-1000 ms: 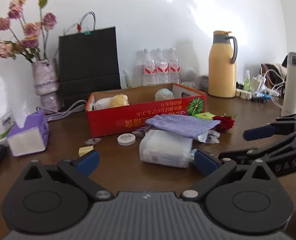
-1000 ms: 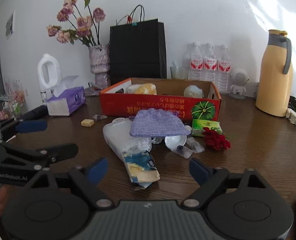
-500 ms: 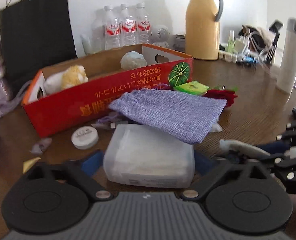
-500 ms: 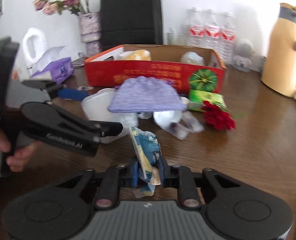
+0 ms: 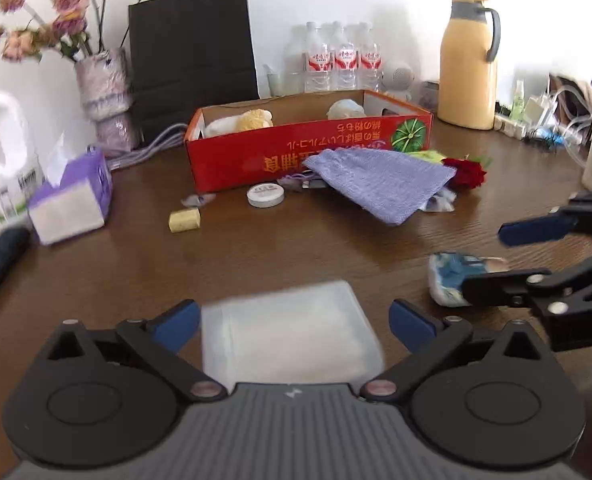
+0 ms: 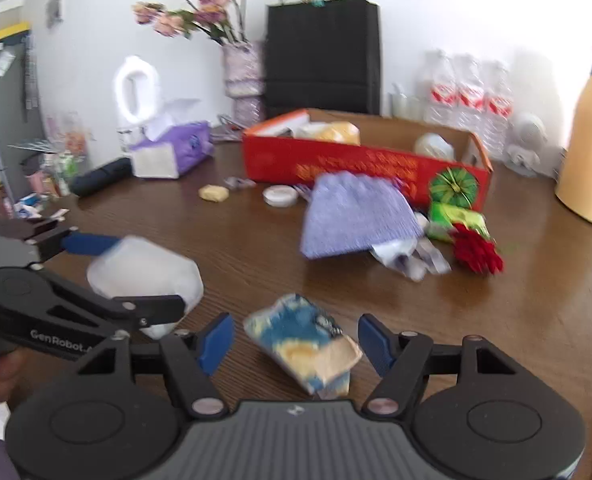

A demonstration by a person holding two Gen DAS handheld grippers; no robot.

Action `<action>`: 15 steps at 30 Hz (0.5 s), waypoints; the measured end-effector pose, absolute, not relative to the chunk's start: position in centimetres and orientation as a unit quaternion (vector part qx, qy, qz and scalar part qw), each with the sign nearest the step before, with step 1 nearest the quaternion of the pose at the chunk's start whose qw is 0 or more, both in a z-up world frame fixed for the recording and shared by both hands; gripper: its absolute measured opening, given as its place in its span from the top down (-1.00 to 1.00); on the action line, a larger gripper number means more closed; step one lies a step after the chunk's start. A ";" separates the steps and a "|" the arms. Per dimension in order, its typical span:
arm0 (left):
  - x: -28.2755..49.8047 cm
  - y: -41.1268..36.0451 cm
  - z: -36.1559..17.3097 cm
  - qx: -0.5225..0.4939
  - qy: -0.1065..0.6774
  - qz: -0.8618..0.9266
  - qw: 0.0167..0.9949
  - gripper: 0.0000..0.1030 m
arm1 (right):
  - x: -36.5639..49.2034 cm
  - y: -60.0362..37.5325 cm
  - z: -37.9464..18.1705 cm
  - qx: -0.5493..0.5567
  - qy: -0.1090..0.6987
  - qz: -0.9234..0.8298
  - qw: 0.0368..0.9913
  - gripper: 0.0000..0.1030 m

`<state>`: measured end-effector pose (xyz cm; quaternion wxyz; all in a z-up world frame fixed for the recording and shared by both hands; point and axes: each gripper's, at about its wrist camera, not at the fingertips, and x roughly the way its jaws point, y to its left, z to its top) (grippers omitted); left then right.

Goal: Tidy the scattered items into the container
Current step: 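Grasp the white plastic container with the left tool while the right tool grasps the blue snack packet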

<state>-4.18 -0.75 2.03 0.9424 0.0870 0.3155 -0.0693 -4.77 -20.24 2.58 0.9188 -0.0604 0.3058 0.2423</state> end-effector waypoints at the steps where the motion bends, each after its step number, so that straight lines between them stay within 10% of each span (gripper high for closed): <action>1: -3.5 -0.8 1.9 0.096 0.326 -0.064 0.938 -1.00 | -4.6 -20.1 2.6 -0.070 0.303 0.241 0.919 -0.29; 12: -4.0 -0.3 0.1 0.063 0.345 -0.063 0.934 -0.64 | -2.2 -19.8 0.9 -0.059 0.350 0.236 0.905 0.32; 15: -3.9 -0.3 0.1 0.061 0.338 -0.057 0.937 -0.64 | -3.0 -19.4 0.7 -0.058 0.345 0.249 0.903 0.79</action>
